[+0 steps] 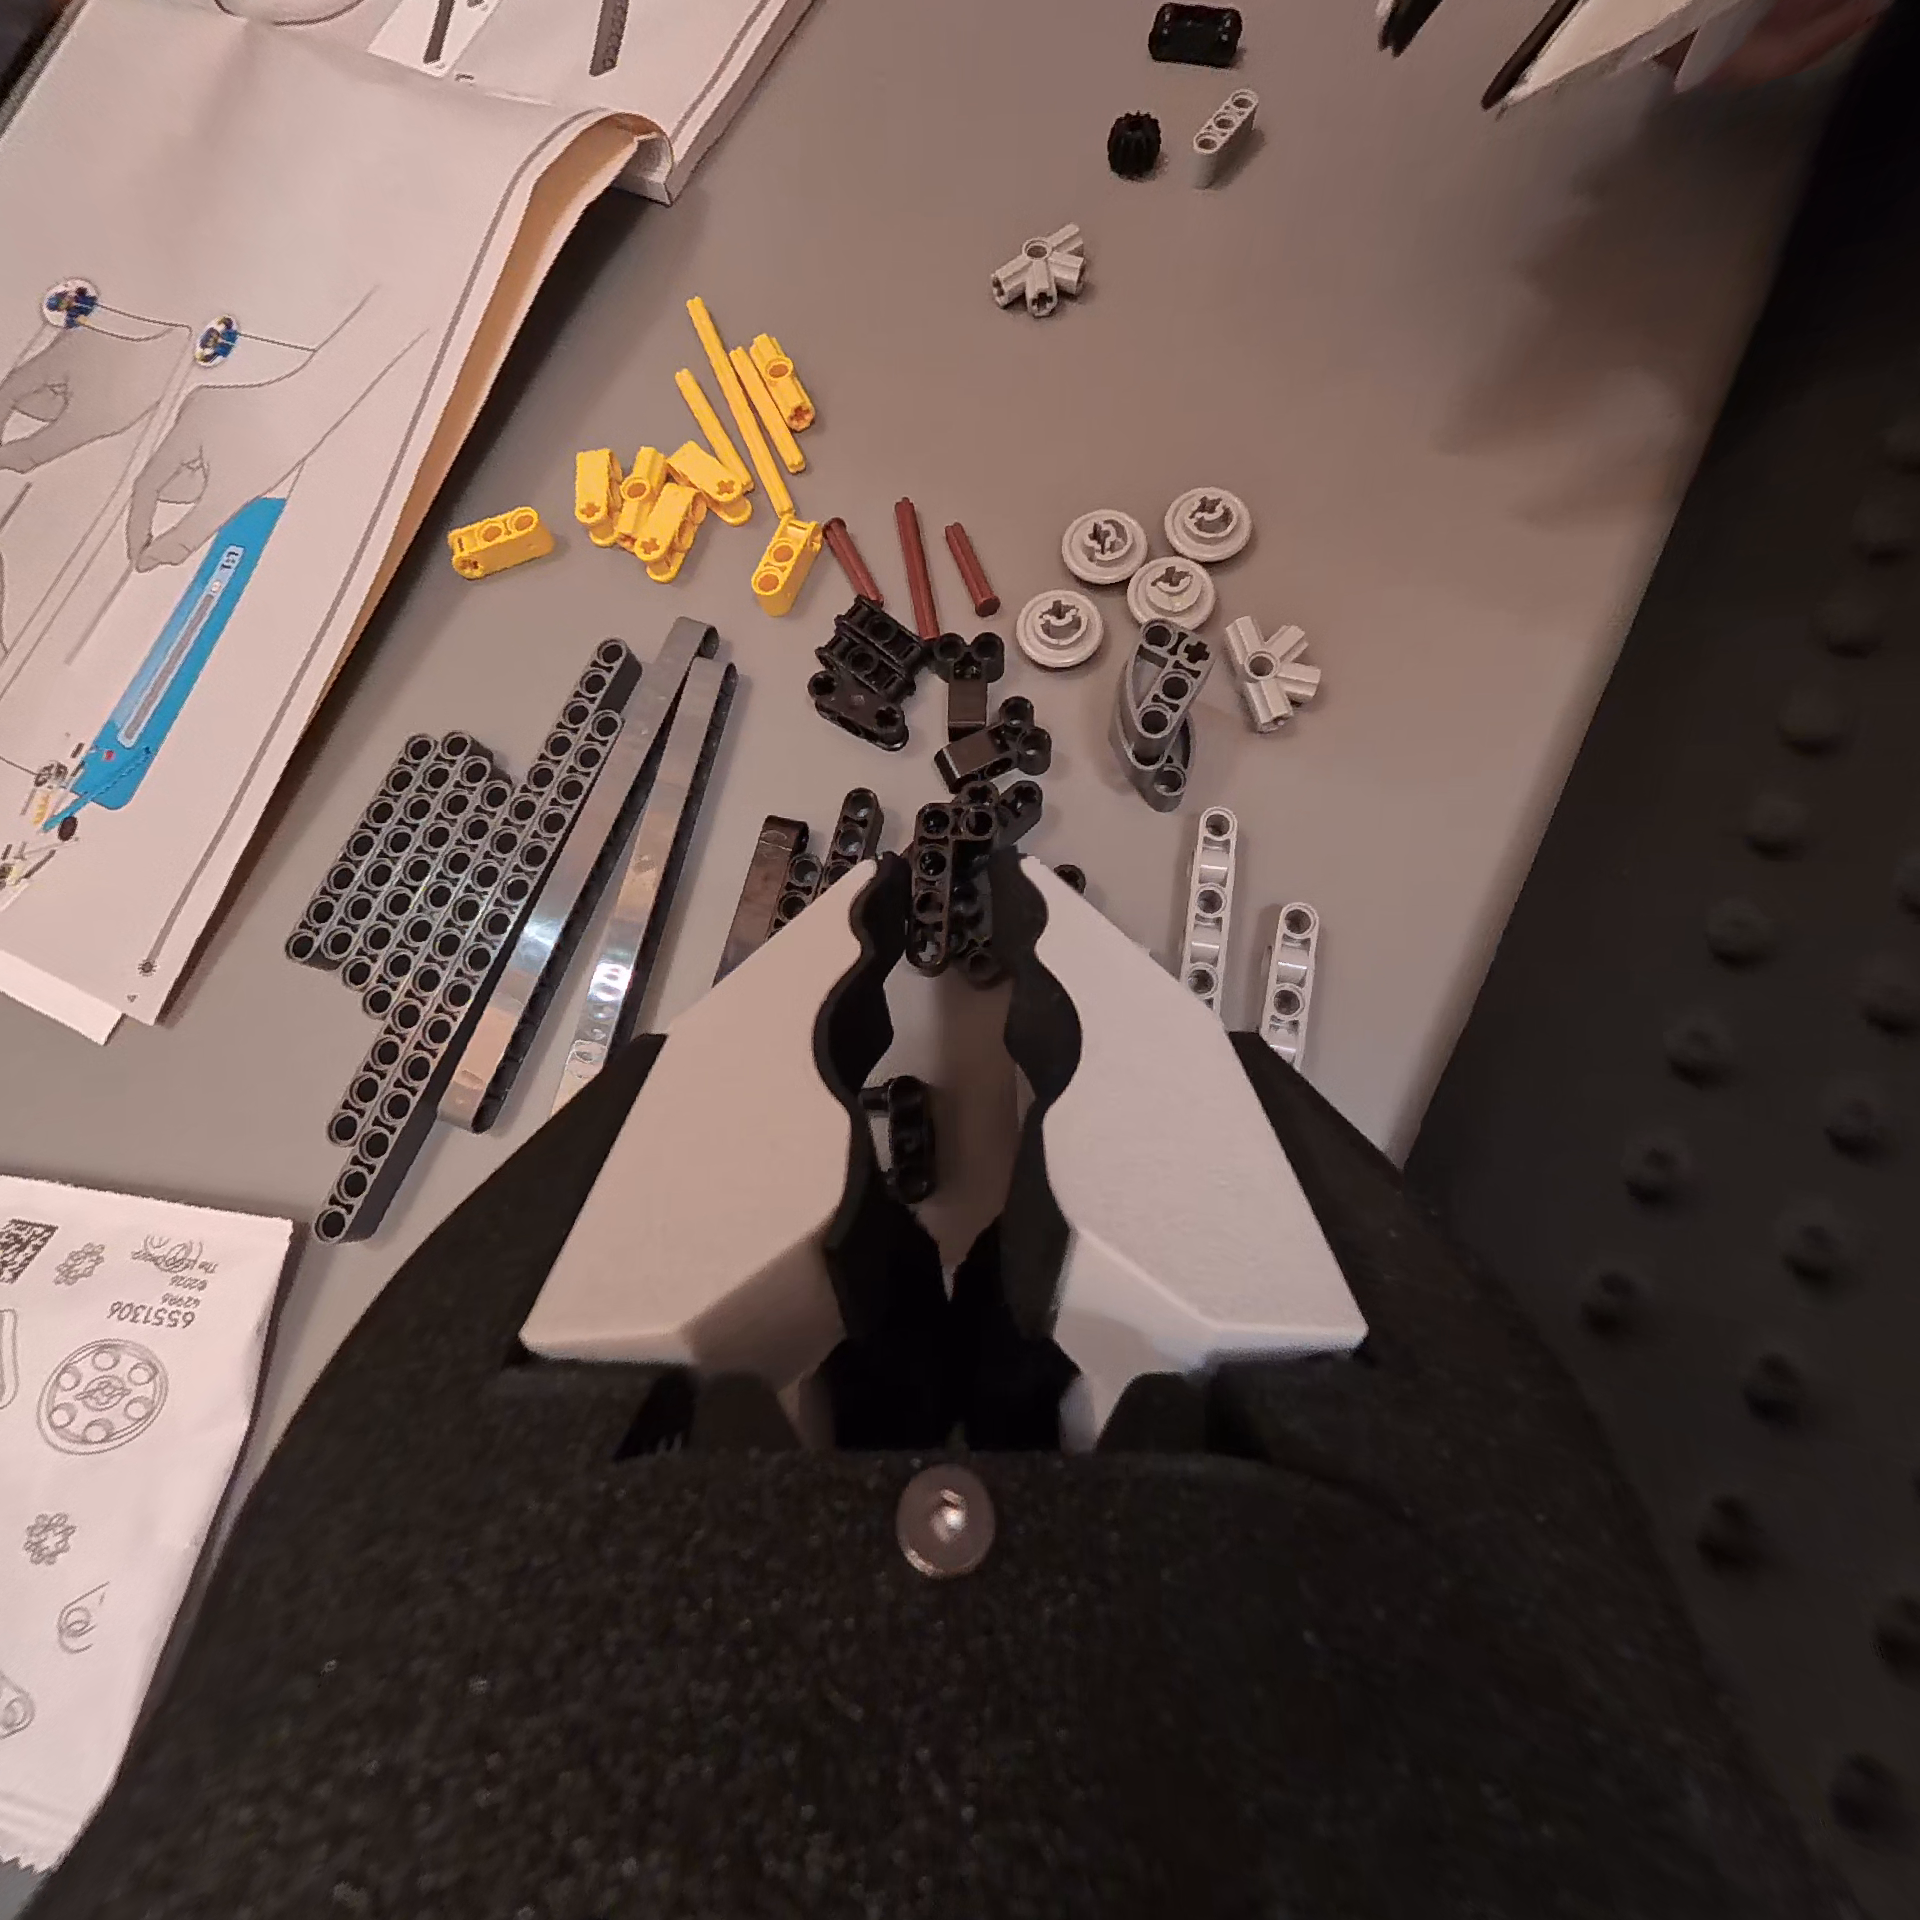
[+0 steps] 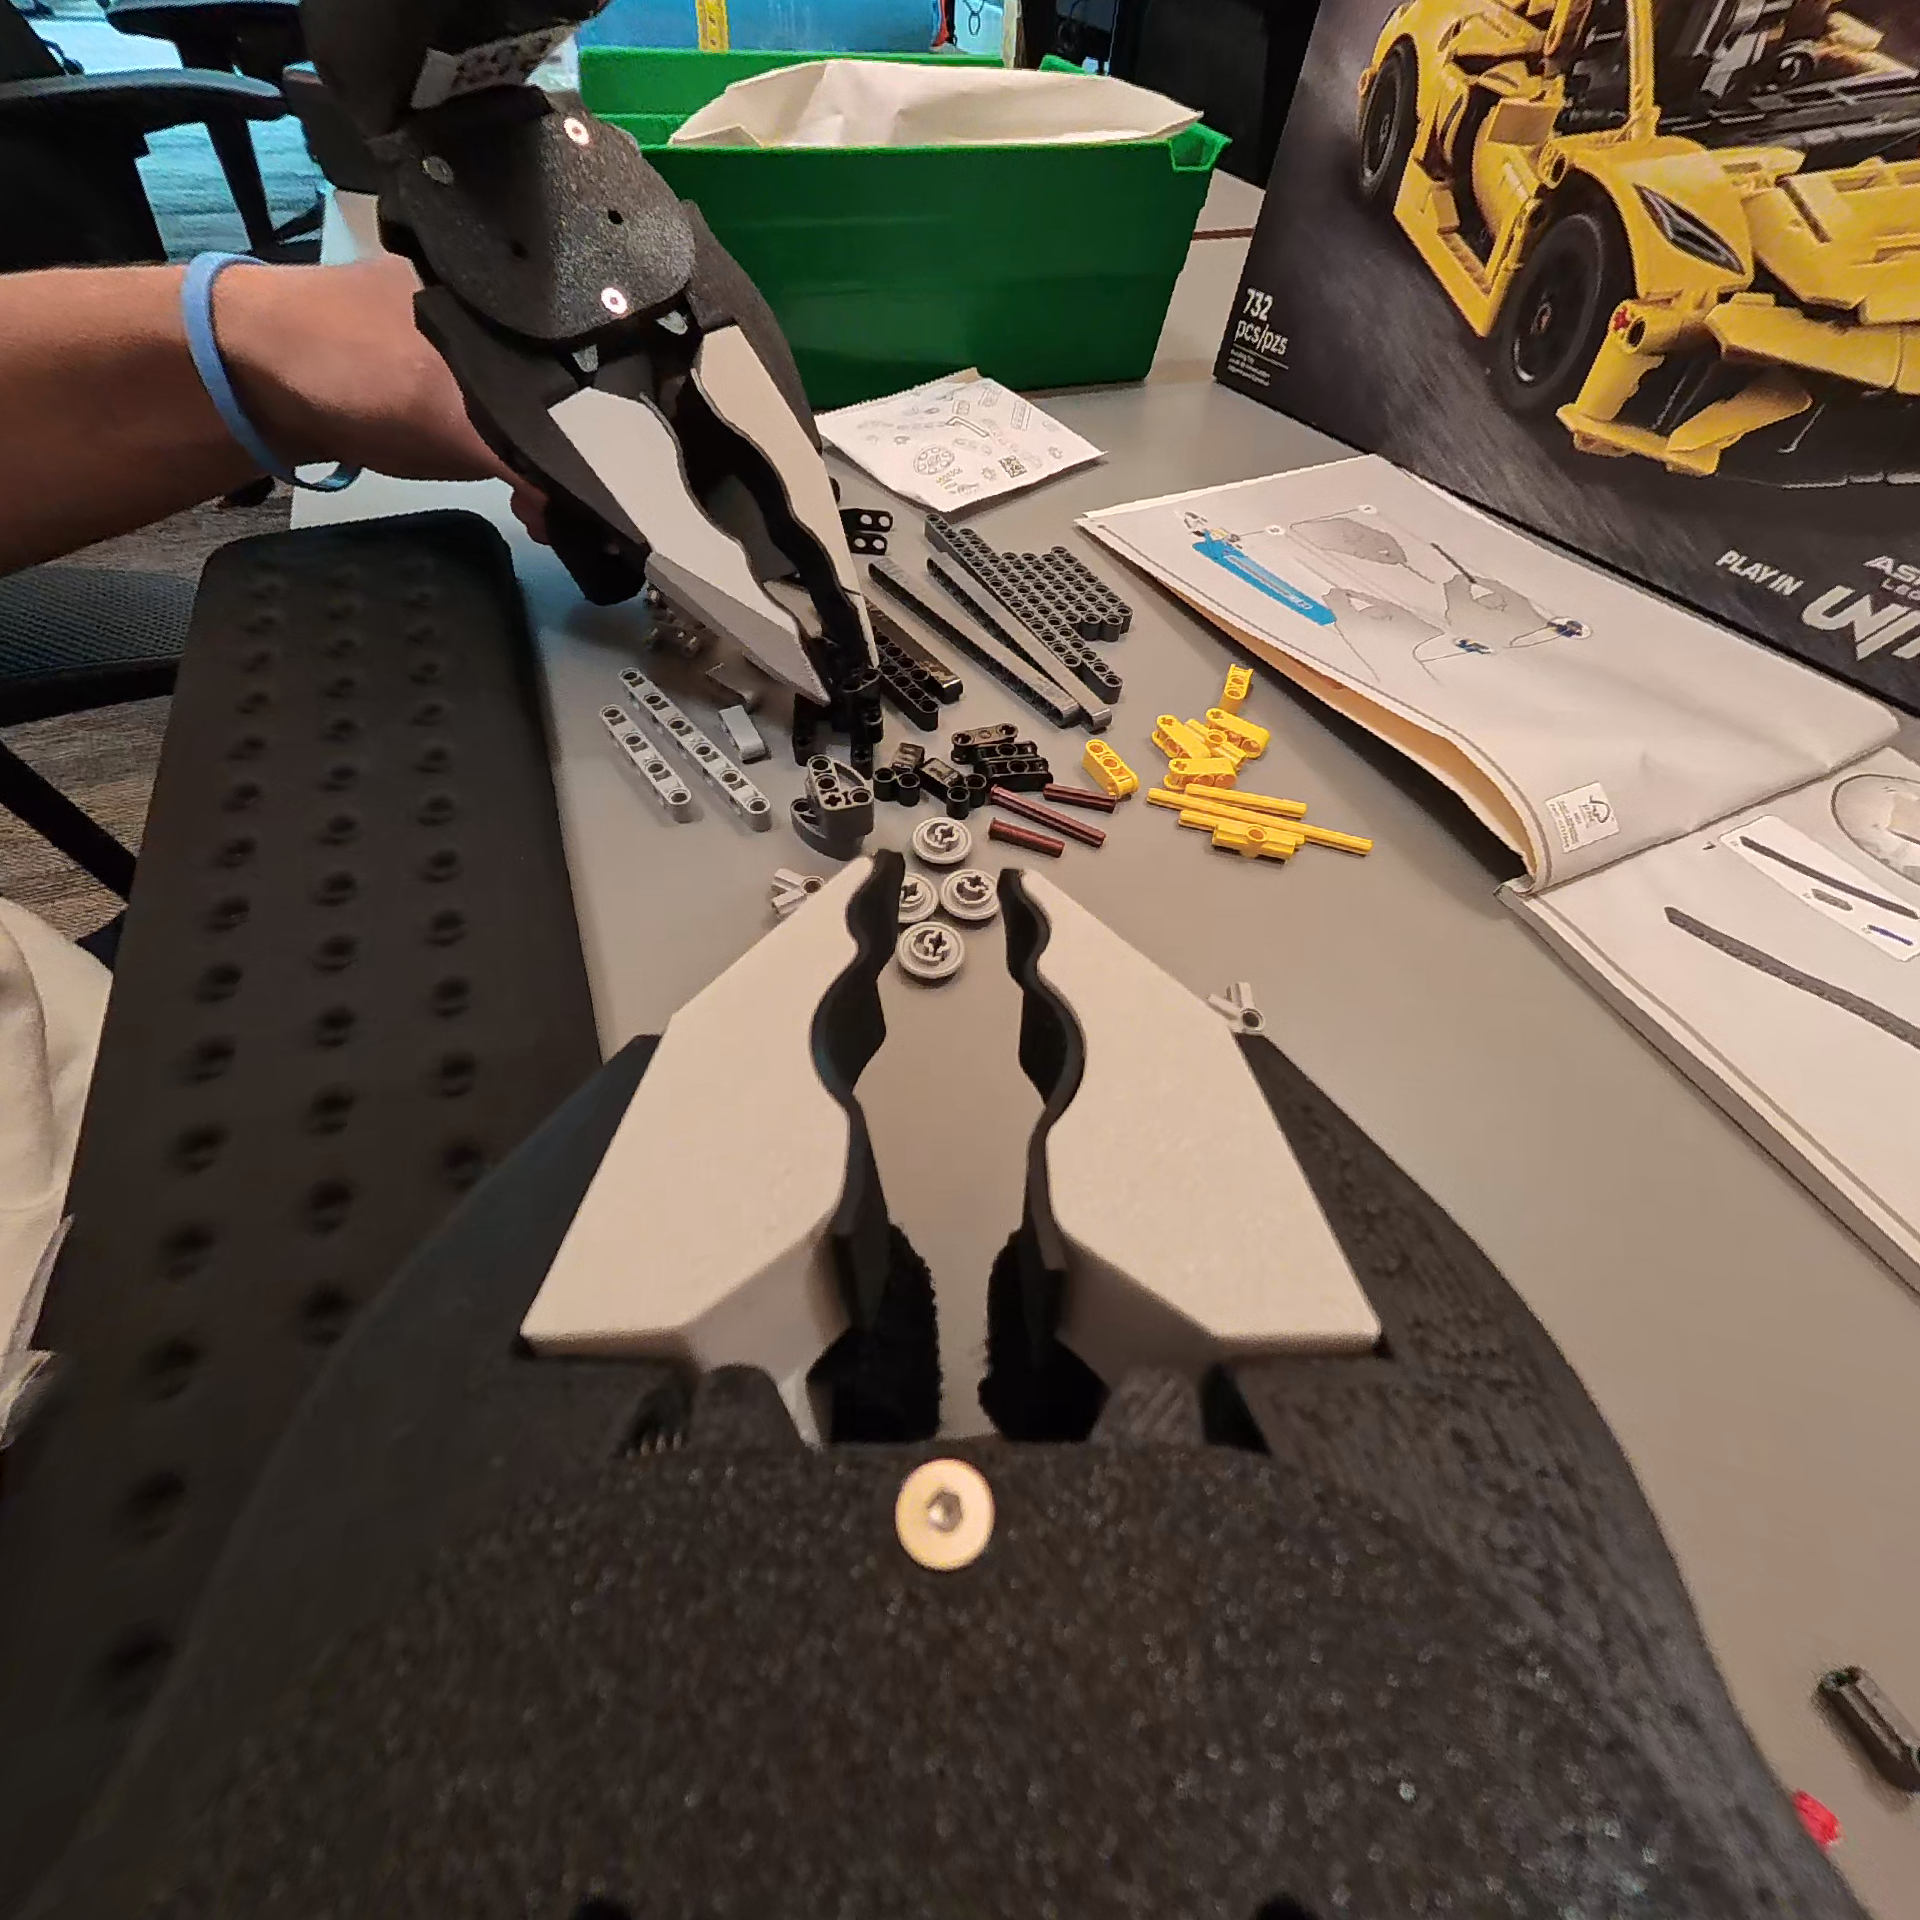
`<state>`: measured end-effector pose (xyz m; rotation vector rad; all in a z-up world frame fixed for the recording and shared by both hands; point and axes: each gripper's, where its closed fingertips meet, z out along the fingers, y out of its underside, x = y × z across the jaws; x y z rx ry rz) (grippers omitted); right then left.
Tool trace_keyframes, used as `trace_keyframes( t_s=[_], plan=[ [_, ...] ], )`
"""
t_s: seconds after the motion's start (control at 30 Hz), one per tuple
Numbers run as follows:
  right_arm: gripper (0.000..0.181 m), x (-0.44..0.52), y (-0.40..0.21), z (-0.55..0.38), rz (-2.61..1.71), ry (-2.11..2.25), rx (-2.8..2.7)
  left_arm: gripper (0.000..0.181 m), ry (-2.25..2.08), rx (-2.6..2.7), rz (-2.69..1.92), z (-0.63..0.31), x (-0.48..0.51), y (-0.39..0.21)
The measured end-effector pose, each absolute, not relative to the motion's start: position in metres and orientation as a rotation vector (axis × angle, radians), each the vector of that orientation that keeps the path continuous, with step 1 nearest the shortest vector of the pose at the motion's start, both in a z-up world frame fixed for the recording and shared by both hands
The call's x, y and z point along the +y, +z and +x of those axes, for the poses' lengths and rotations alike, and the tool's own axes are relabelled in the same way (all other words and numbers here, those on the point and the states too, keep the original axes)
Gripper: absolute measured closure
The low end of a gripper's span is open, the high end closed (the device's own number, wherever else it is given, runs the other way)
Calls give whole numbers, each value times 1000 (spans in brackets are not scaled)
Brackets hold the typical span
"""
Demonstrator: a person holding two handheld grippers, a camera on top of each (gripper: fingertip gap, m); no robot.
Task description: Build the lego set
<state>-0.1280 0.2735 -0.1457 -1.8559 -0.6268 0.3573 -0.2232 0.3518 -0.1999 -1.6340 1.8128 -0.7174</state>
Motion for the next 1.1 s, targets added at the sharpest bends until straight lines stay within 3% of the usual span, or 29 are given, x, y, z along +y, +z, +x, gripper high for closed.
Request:
trace_keyframes(
  t_s=[0.23,0.4,0.87,1.0,1.1],
  plan=[
    [161,279,-151,-82,-1933,185,-461,161,-735,1736,-1613,-221,349,-180],
    [155,284,-190,-26,-2181,12,-281,161,-924,1500,-1621,-204,330,-145],
    [169,301,-207,-33,-2280,17,-298,161,-801,1506,-1608,-227,331,-150],
    [169,315,-179,-78,-2155,101,-444,161,-835,1436,-1660,-243,341,-149],
    [169,327,-191,-118,-2206,214,-575,161,-833,1417,-1680,-251,344,-152]
  ],
)
